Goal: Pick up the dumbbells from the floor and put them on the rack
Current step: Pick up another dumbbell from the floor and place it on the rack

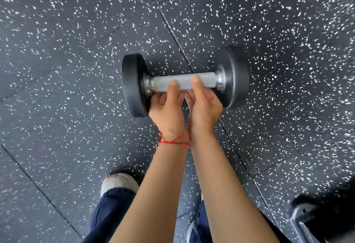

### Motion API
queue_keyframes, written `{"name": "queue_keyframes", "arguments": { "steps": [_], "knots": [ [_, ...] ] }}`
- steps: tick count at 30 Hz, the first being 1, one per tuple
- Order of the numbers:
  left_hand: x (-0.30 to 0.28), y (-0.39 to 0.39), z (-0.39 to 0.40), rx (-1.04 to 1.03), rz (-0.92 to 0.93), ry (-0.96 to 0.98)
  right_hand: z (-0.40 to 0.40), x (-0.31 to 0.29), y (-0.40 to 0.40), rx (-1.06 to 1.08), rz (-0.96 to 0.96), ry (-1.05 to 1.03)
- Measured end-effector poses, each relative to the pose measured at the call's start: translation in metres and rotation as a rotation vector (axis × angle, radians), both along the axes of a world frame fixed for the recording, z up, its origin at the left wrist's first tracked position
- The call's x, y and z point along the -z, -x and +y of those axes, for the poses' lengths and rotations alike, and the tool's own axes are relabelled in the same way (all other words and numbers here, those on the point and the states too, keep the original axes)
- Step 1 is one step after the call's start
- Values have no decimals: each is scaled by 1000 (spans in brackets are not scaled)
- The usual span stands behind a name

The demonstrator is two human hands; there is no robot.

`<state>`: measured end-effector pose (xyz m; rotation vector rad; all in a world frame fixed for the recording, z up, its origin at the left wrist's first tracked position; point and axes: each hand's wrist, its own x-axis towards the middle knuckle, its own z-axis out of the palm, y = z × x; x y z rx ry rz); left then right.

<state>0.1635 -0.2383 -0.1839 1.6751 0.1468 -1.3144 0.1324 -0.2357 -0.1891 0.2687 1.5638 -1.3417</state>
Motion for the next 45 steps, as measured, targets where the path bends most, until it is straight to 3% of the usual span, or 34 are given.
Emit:
{"name": "queue_keyframes", "arguments": {
  "steps": [8,16,28,45],
  "knots": [
    [-11,-3,5,-30,26,-17,8,-10,-1,19,-46,-86],
    [-66,-6,11,35,20,82,19,-64,0,58,-89,9],
    [-223,-7,18,73,20,97,28,-217,0,58,-86,12],
    [-498,18,37,111,28,211,42,-487,25,102,-65,141]
  ]
}}
